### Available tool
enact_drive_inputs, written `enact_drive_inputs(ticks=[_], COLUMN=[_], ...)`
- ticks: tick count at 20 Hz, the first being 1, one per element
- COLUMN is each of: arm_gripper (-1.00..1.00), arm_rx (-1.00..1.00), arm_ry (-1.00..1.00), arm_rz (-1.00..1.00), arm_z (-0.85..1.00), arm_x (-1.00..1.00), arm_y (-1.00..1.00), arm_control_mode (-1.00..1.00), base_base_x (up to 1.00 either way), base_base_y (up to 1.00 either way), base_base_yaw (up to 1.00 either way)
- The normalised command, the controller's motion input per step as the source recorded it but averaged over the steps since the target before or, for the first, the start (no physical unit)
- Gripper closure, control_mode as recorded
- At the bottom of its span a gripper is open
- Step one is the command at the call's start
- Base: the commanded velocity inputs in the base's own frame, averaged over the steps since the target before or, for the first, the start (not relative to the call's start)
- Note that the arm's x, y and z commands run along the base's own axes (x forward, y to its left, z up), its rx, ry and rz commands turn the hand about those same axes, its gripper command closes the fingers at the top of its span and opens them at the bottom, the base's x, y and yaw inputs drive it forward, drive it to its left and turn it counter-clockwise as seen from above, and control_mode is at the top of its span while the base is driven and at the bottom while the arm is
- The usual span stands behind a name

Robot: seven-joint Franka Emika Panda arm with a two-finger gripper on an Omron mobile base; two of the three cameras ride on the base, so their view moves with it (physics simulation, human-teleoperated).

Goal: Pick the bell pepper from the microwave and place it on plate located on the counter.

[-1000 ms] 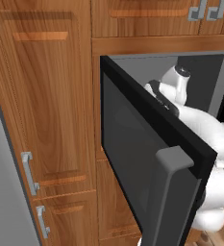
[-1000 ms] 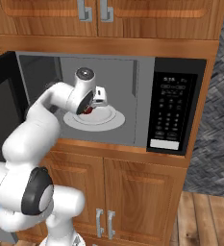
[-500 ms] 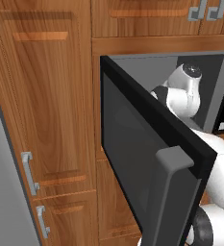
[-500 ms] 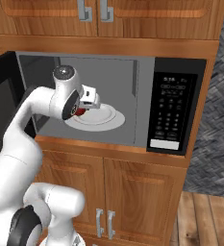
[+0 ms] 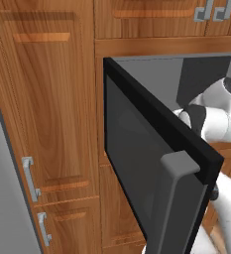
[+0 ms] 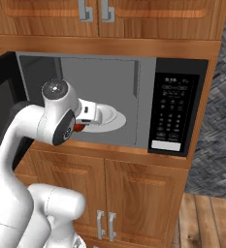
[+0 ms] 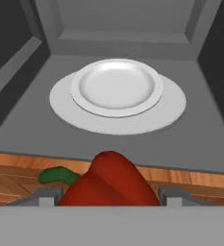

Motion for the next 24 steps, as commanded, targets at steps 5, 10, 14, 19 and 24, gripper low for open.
enact_drive_inputs(ticks=[5, 10, 14, 19, 24], arm_gripper=[1.00, 1.00, 1.00, 1.00, 1.00], arm_rx=[-0.04, 0.00, 0.00, 0.00, 0.01], arm_ry=[-0.08, 0.00, 0.00, 0.04, 0.04], arm_rz=[-0.13, -0.02, -0.03, -0.04, -0.06], arm_z=[0.05, 0.23, 0.43, 0.37, 0.01], arm_x=[-0.75, -0.48, -0.17, -0.15, -0.25], arm_y=[0.00, 0.03, 0.22, 0.20, 0.07], arm_control_mode=[-1.00, -1.00, -1.00, -1.00, -1.00], base_base_x=[0.00, 0.00, 0.00, 0.00, 0.00], base_base_y=[0.00, 0.00, 0.00, 0.00, 0.00], base_base_yaw=[0.00, 0.00, 0.00, 0.00, 0.00])
